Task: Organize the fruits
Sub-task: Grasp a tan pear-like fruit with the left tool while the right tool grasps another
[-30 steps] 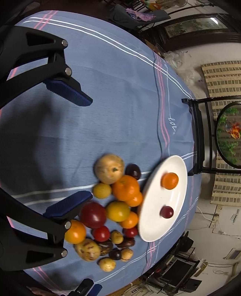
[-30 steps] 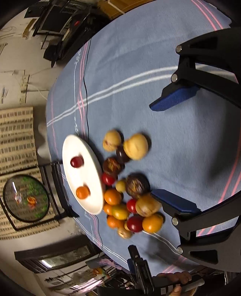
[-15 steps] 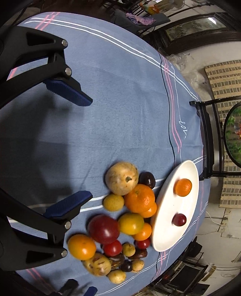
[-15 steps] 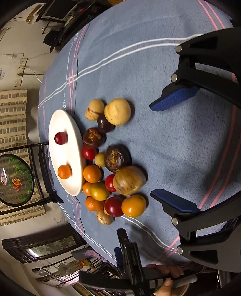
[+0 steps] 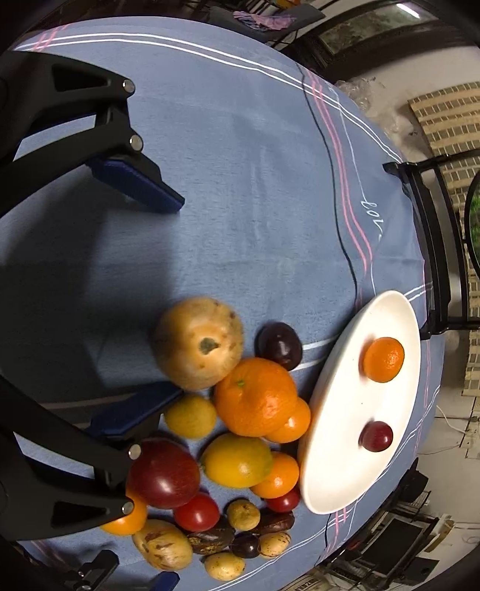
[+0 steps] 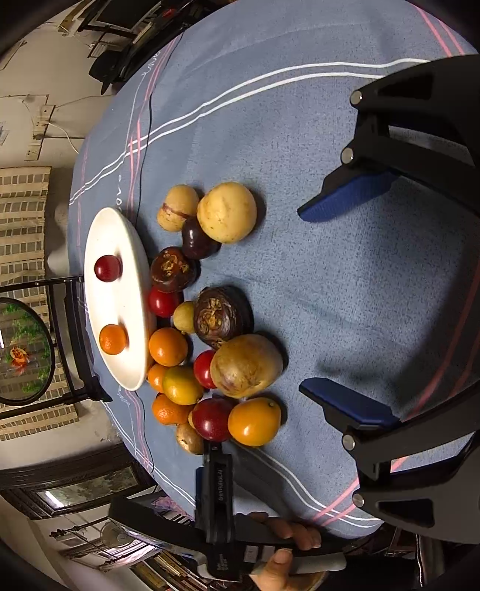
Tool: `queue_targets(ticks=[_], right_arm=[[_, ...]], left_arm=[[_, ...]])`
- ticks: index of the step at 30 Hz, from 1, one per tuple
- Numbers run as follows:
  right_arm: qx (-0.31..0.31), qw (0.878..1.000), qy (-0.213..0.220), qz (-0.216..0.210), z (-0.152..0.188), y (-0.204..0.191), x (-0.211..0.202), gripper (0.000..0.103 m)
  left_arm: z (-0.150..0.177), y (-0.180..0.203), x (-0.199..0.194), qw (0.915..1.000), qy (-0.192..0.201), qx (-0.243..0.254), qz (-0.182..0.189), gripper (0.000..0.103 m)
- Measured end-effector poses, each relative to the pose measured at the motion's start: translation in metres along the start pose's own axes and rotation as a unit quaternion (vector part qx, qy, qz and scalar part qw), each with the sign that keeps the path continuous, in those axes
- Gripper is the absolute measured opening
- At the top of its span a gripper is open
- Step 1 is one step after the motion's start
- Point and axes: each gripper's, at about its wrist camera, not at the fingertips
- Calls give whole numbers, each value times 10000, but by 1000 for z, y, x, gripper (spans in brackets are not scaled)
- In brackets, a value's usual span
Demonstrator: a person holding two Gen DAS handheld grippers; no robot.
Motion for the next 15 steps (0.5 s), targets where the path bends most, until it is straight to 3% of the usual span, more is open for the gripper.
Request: queue_targets(ticks=[2,7,11,15], right_arm=[[-36,10000,1,25,0,-2,0,86],[-93,10000,6,-10,0,-5,-3,86],[-215,9997,95,-49,-2,-11,-4,86],[-273,9996,-58,77,-8,-20,4,86]], left_arm=[[-2,1,1,10000,28,61,5,93],[3,11,-6,9986,215,355,317,50],[12,23,-12,9978,435,499,38,45],[13,16,-13,9981,434,333,292,45]])
Point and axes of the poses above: each gripper's, at about its wrist camera, not at the fingertips, and x roughly the way its jaws point, y to its right, z to its underside, and after that the axes turned 9 degrees about -y, right-handed
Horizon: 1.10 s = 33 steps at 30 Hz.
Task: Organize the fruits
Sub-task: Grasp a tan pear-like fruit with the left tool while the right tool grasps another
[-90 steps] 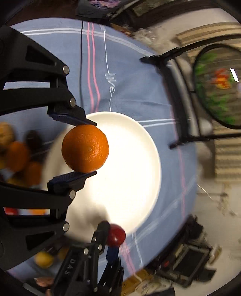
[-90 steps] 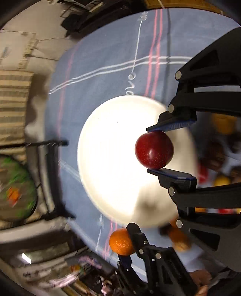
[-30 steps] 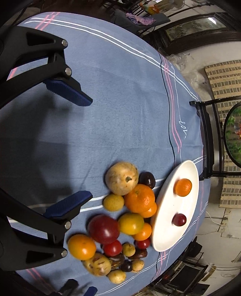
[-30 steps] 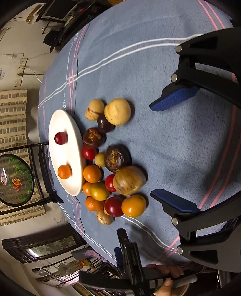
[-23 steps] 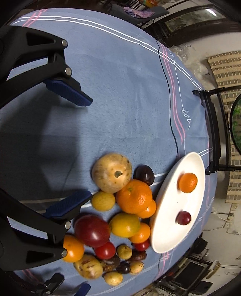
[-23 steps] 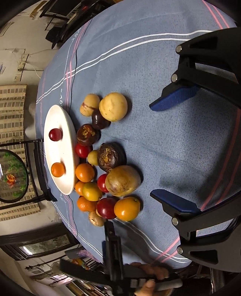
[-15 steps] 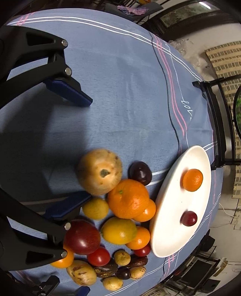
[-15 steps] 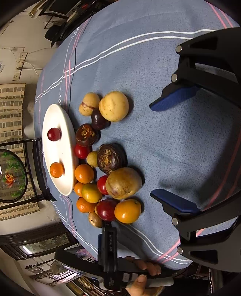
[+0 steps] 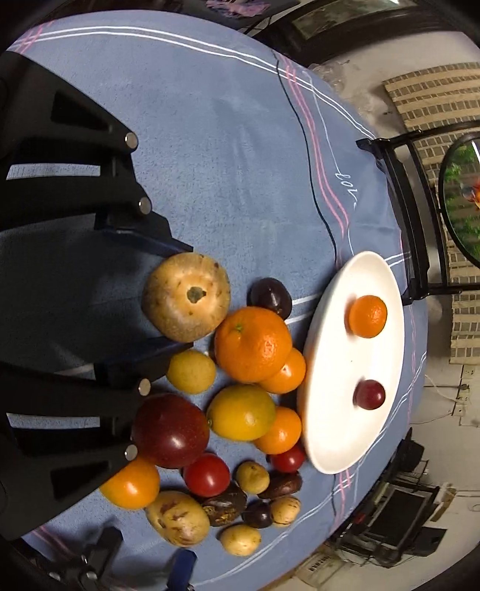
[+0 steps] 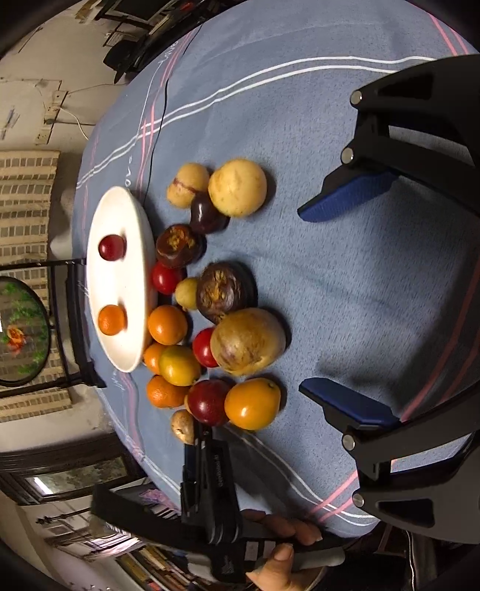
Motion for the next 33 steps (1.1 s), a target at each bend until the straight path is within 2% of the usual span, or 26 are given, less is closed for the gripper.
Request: queue_targets(ticks=[5,8,15,18,19,28,33], right_arm=[[107,9995,-126,270,-15,-5,7,85],[42,9994,-261,221,-24,-11,13,70],[-36,9991,-313,276,-37,-25,25,57],[38,9994,-312,122,-38,-21,24,50],[98,9995,-307,-10,-38,-18,22,43],[523,9977,-142,-419,-22,12,-2,43],[632,9964,216,-527,-19,25,-24,43]], left_arm=[[1,-9,-4,9995,154,-172,225,45],[1,-14,-5,9990,174,-295,278,45],[2,-16,-5,9986,202,-359,347,45],[2,-17,-4,9985,189,-369,359,45],[3,-17,-5,9985,182,-369,358,45],[3,-18,-3,9986,145,-414,309,45],[5,-25,-5,9979,140,-526,363,45]])
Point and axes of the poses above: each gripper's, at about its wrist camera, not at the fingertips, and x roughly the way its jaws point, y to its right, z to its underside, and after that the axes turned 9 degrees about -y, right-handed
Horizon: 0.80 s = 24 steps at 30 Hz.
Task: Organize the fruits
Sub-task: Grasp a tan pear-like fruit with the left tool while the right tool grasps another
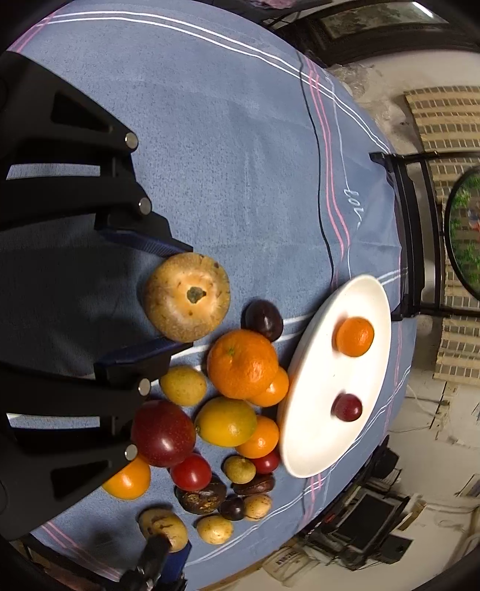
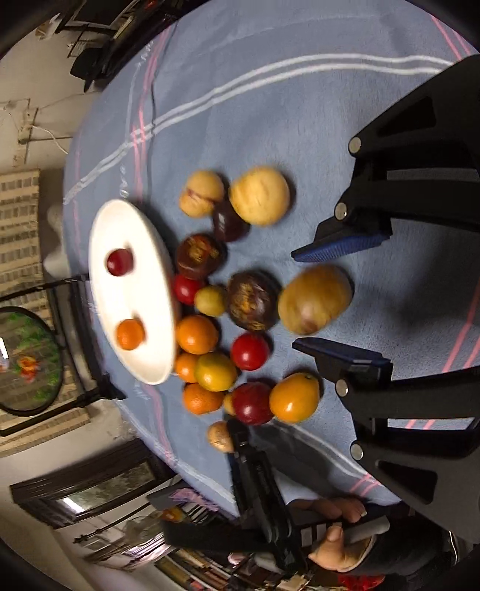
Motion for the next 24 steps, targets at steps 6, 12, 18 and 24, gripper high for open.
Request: queue_targets(ticks=[6,12,18,24], right_arm=[[-401,9984,-188,338,-4,-2,5,43],[-472,9953,-279,802,3,-2,19,54],[-275,9944,-406,938,-1,5,27,57],[-262,9925,-455,1107,-9,-4,42,56]], left_arm=[[2,3,2,9998,-94,162,-28,45],[0,8,6,9996,-141,245,-51,45],[1,6,5,9998,-120,175,-9,45],[1,8,6,9997,-128,196,-50,45]])
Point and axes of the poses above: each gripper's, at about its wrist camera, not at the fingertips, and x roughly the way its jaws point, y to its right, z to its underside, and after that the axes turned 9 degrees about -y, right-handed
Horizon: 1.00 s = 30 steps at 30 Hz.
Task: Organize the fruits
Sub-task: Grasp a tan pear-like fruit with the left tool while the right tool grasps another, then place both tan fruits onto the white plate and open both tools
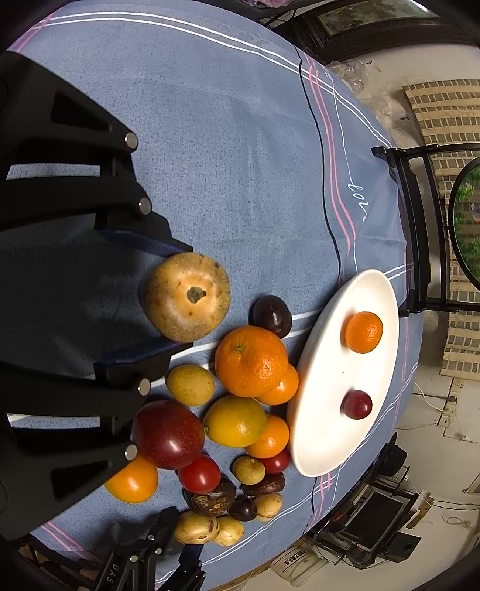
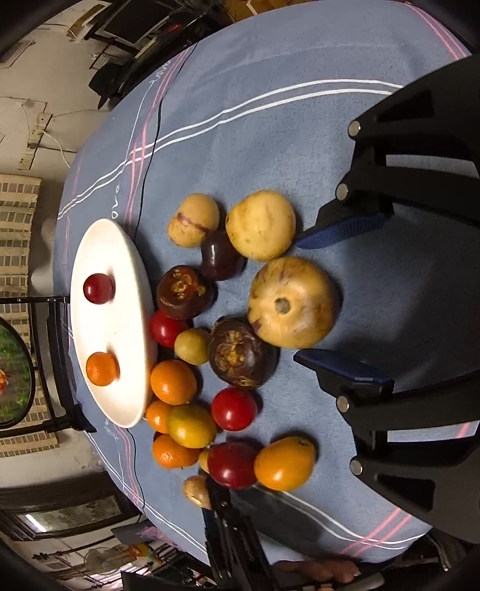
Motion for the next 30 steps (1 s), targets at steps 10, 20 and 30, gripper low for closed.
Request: queue_targets(ticks=[10,20,30], right_arm=[[83,9965,354,-753,3,16,-34,45],[-207,9903,994,-949,-57,14,-62,45],[-390,9987,208,-269,-146,8,14,45]], left_arm=[[5,4,-13,9998,145,135,63,45],[-47,37,-59,9952,757,597,161,45],[-130,43,30,9993,-39,348,-88,45]])
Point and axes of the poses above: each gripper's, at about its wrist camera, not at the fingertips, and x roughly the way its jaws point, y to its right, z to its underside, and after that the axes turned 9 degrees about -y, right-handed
